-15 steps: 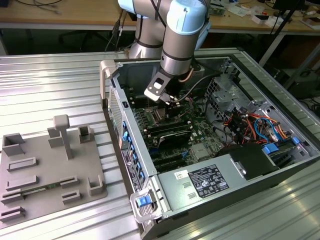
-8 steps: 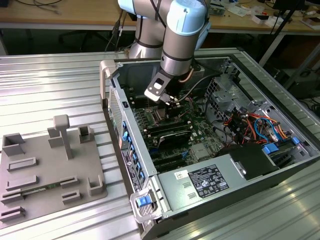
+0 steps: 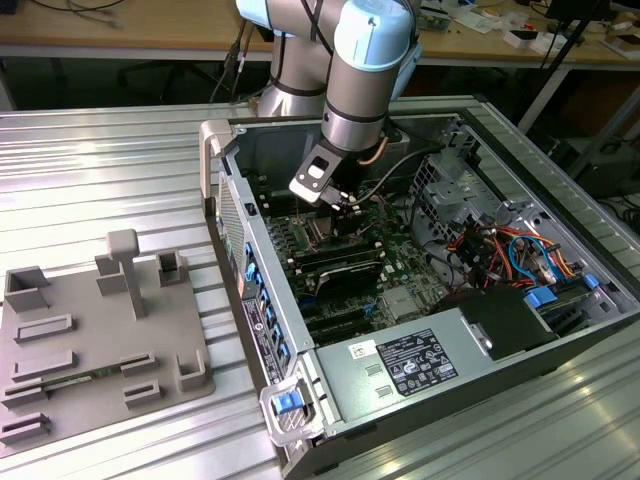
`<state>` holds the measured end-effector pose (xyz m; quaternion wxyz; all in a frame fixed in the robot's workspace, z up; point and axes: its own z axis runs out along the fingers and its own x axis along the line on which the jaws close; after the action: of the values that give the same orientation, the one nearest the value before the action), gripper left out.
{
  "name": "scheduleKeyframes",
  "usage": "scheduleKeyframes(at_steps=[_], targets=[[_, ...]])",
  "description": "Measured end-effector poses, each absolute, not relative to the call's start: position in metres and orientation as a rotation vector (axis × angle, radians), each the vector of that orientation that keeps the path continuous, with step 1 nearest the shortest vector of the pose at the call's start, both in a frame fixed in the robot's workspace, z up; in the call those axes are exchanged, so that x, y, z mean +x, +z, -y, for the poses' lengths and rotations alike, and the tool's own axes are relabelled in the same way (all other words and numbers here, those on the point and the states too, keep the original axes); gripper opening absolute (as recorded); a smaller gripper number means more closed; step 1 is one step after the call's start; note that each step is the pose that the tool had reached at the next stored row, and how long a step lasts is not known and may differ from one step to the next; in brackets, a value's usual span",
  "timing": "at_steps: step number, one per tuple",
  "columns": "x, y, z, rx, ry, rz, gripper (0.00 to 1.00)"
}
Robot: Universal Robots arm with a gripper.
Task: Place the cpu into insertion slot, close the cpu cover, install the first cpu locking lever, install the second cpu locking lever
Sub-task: 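Place the cpu into insertion slot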
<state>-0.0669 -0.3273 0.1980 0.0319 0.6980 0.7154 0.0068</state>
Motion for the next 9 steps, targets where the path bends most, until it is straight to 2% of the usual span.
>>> scheduleKeyframes(at_steps=[7, 8, 9], targets=[[-0.0668, 0.1977, 0.3272, 2.15, 0.023, -2.204, 0.55], [-0.0668, 0.1978, 0.3272, 2.15, 0.023, -2.203, 0.62], [-0.0669, 0.1979, 0.3273, 2.15, 0.022, -2.203, 0.62]])
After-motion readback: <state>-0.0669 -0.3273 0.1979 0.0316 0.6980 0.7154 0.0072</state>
